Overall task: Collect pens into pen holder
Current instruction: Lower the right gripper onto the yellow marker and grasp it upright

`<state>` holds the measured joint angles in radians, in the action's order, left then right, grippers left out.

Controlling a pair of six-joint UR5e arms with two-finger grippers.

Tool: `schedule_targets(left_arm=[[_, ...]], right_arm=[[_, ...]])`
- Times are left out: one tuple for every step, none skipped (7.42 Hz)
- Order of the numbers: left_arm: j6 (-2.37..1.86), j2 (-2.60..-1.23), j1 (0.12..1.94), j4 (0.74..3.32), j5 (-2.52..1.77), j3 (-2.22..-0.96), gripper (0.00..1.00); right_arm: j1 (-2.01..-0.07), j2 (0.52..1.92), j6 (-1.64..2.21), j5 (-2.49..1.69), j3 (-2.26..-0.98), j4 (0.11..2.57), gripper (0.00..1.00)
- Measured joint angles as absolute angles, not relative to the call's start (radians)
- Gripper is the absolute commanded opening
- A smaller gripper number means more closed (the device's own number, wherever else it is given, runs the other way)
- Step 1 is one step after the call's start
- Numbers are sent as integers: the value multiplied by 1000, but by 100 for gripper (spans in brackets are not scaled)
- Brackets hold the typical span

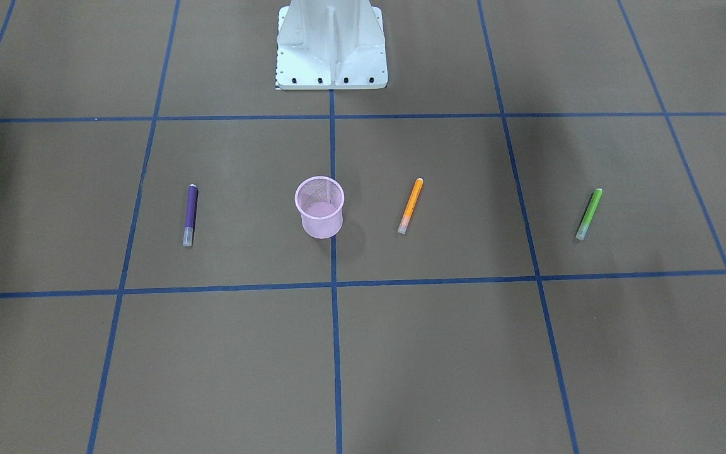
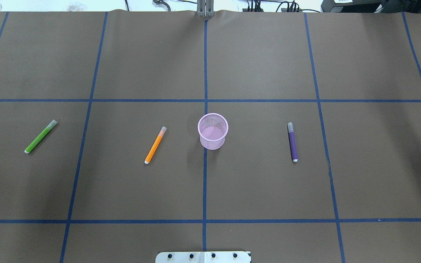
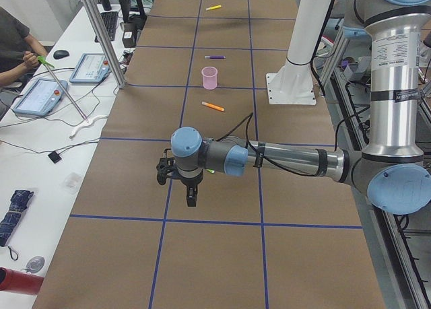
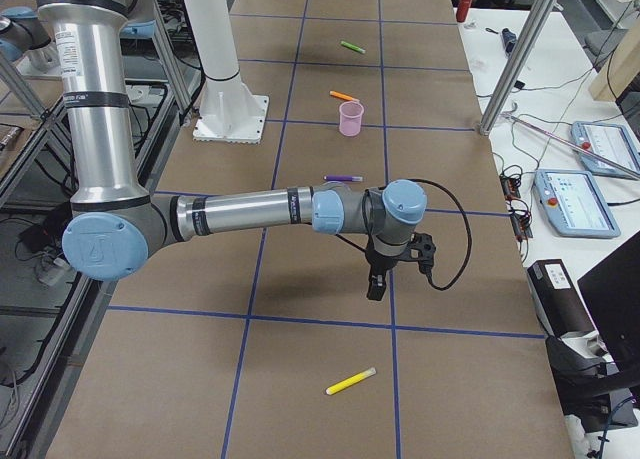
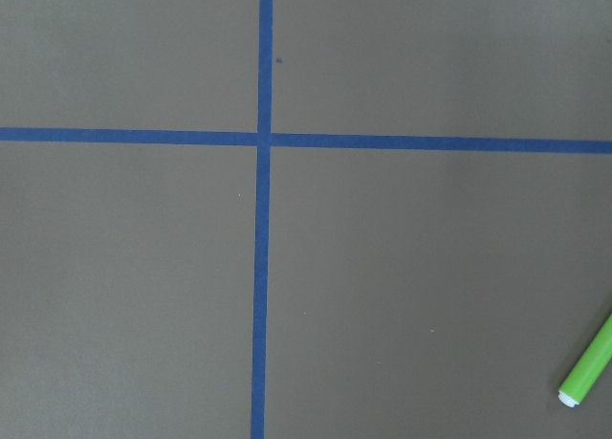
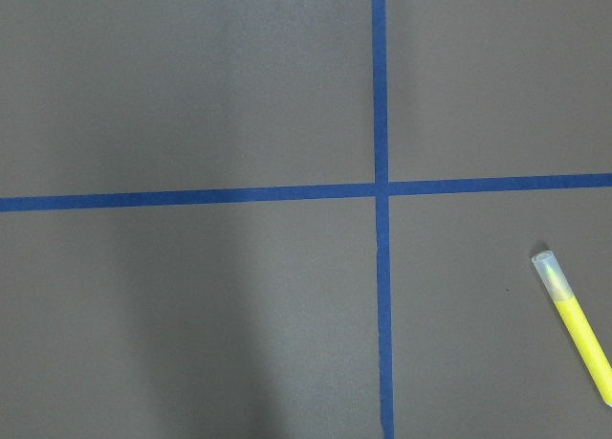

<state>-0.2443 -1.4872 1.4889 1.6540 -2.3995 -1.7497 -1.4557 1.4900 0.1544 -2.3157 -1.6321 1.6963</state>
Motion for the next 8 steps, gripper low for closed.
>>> schedule_targets(left_arm=[[-244, -1487, 1507, 1654, -2406, -1749, 99], [-245, -1488, 1514, 1654, -2408, -1745, 99], [-247, -1487, 1516, 1654, -2408, -1744, 99], [-251, -1486, 1516, 1654, -2409, -1746, 99], [-252, -1480, 1516, 1654, -2410, -1749, 99], [-252, -1476, 1516, 1654, -2410, -1750, 99], [-250, -1473, 1515, 1654, -2410, -1742, 99], [-248, -1473, 1514, 1657, -2410, -1730, 99]], right_arm=[[-1456, 1494, 156, -2315, -1633, 1695, 99], [-1456, 1503, 156, -2315, -1639, 1694, 99], [-1456, 1508, 158, -2314, -1643, 1694, 99], [-1456, 1508, 160, -2313, -1644, 1694, 99], [-1456, 1506, 164, -2313, -1645, 1694, 99], [-1456, 1503, 169, -2315, -1648, 1694, 99], [-1456, 1501, 171, -2317, -1652, 1694, 99], [-1456, 1501, 172, -2319, -1654, 1694, 99]])
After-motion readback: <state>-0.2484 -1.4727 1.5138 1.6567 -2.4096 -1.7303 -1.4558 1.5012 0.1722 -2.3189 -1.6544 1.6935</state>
